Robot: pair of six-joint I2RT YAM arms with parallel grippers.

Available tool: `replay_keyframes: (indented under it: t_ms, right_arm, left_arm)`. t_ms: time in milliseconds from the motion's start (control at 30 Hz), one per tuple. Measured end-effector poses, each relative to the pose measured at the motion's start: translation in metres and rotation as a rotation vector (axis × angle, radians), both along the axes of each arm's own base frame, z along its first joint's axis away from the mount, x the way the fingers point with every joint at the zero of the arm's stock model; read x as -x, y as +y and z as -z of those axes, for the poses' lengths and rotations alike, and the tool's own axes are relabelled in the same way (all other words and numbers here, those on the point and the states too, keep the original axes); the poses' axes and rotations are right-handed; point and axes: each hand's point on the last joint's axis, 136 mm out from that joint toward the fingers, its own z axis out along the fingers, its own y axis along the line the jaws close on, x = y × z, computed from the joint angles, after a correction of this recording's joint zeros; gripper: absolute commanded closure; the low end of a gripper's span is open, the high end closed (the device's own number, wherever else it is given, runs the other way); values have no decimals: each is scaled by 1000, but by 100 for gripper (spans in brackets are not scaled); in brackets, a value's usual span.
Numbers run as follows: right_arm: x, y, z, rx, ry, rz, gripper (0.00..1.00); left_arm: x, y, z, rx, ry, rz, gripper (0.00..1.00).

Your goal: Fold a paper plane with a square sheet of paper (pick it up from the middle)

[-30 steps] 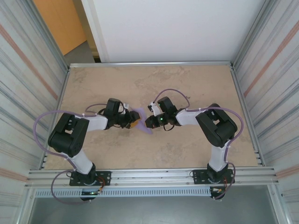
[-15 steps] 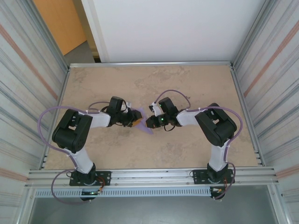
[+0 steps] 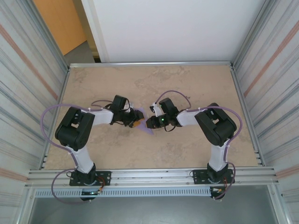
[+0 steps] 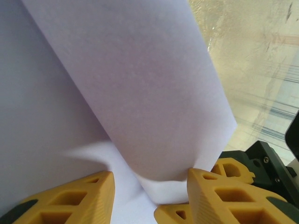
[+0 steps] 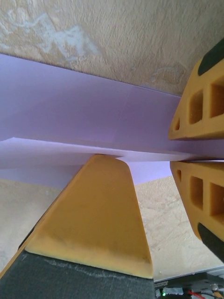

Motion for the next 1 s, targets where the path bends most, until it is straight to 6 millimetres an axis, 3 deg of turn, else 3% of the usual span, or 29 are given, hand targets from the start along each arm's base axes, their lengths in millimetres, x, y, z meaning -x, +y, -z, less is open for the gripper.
replay_keyframes:
  t_ms: [467,800,1000]
  right_arm:
    - [1,-17,-4,17,61,88,64]
    - [17,-14,-1,60,77,66,65]
    - [12,-6,-9,56,56,47,70]
  left_arm:
    - [0,2,8,-125,83,28,60]
    - [0,1,10,-154,120,33,58]
    - [1,2,11,-159,128,33,60]
